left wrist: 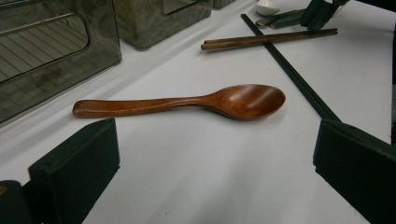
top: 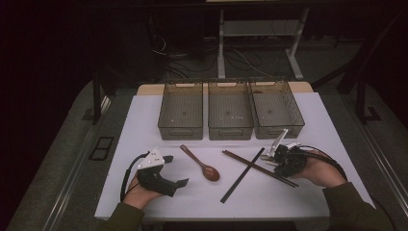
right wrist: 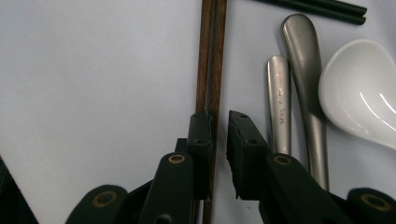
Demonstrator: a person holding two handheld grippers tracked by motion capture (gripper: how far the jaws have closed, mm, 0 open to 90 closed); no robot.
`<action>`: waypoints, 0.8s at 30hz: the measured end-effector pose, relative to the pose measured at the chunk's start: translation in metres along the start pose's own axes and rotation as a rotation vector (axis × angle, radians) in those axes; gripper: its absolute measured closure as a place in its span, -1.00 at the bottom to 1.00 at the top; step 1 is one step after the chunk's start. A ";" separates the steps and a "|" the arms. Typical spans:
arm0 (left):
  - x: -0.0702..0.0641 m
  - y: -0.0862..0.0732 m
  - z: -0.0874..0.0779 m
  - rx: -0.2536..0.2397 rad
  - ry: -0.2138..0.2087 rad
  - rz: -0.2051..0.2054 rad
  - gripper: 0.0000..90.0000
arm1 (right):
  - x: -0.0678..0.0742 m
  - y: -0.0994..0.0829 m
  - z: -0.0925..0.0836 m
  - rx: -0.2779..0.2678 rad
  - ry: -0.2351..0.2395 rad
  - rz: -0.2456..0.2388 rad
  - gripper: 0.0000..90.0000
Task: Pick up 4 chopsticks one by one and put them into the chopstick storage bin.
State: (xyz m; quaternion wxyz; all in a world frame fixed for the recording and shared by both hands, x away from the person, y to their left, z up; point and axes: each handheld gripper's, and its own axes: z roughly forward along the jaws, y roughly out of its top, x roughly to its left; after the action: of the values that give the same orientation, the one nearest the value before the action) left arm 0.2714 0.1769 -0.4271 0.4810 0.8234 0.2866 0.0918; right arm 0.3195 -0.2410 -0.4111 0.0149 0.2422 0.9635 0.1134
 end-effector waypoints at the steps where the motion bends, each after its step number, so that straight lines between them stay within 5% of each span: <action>1: 0.000 0.000 0.000 0.000 0.000 0.001 -1.00 | -0.001 0.000 0.001 0.007 -0.007 -0.007 0.76; 24: 0.000 0.000 0.000 0.005 0.001 0.005 -1.00 | -0.001 0.001 0.009 0.048 -0.003 -0.022 0.86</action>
State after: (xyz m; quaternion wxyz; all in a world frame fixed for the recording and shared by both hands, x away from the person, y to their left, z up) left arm 0.2711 0.1768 -0.4267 0.4786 0.8253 0.2851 0.0925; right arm 0.3213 -0.2388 -0.4197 0.0119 0.2319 0.9685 0.0895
